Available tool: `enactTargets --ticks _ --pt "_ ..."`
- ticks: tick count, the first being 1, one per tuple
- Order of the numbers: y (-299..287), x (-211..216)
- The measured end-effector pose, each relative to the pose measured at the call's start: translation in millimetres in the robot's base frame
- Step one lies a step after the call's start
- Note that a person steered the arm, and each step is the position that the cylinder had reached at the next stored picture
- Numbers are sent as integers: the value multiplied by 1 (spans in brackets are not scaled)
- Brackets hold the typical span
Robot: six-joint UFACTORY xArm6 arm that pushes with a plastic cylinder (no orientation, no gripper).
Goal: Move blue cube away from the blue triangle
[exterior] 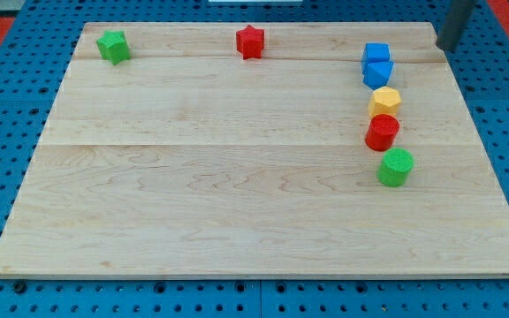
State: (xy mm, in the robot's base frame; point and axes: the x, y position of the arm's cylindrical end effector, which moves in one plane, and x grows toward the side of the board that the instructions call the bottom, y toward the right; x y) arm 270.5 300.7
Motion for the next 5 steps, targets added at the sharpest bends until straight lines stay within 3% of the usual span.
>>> enactTargets --ticks 1,2,3,4,5 --pt "-61 28" --pt "-113 25" --pt "-78 -9" --pt "-103 -19" --pt "-177 17"
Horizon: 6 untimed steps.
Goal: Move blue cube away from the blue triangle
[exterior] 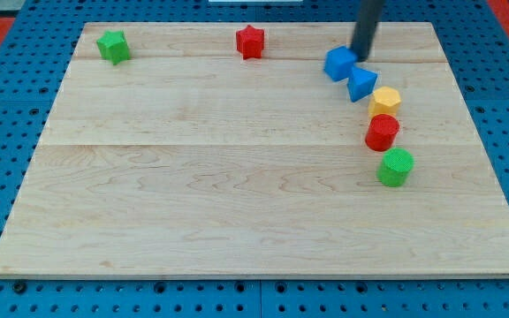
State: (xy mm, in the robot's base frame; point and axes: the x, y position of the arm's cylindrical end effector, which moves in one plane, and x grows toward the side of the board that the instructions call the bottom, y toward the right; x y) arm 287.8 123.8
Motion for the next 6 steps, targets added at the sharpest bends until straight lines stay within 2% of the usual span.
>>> enactTargets --ticks 2,4,5,6 --pt "-143 74" --pt "-37 83" --pt "-3 59" --pt "-3 26"
